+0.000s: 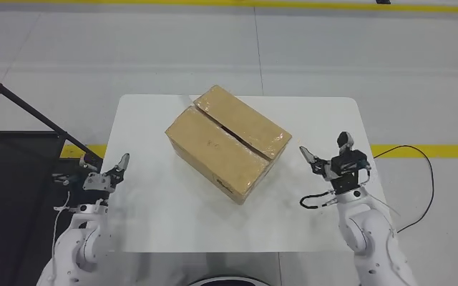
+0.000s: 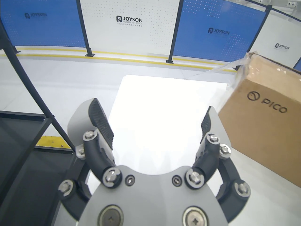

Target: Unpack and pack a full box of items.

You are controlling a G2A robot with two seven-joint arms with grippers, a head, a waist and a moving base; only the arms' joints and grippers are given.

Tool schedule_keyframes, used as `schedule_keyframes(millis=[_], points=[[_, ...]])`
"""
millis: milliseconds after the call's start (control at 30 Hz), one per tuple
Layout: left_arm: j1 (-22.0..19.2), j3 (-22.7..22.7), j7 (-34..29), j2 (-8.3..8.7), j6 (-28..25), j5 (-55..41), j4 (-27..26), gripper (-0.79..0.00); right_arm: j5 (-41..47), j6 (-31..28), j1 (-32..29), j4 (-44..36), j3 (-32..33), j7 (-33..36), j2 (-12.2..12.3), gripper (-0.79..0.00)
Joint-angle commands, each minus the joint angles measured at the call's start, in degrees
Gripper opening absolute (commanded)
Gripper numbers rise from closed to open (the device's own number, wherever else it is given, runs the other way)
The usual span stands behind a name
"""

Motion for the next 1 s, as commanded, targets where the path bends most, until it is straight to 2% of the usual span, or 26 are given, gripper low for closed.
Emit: schedule_keyframes(millis=[0, 200, 600, 800, 967], points=[[-3.7, 0.4, -1.1, -0.01, 0.8, 0.7, 2.7, 0.0, -1.2, -1.5, -2.3, -2.6, 1.6, -0.8, 0.3, 0.0], [-11.7, 2.7, -2.6, -0.06, 1.1, 4.4, 9.1, 0.0, -3.2, -3.0, -7.3, -7.4, 4.9, -2.7, 0.7, 0.0], [-26.2, 11.0, -1.7, -0.44, -7.1, 12.6, 19.6, 0.0, -2.5, -3.0, -12.1, -8.7, 9.8, -4.2, 0.9, 0.0], [-30.0, 15.0, -1.1, -0.69, -10.3, 17.1, 24.6, 0.0, -2.5, -3.3, -12.7, -9.1, 10.8, -4.1, 1.0, 0.0], [-30.3, 16.2, 0.5, -0.71, -13.6, 17.6, 25.8, 0.0, -2.2, -3.5, -13.0, -9.2, 11.4, -4.2, 1.0, 0.0]])
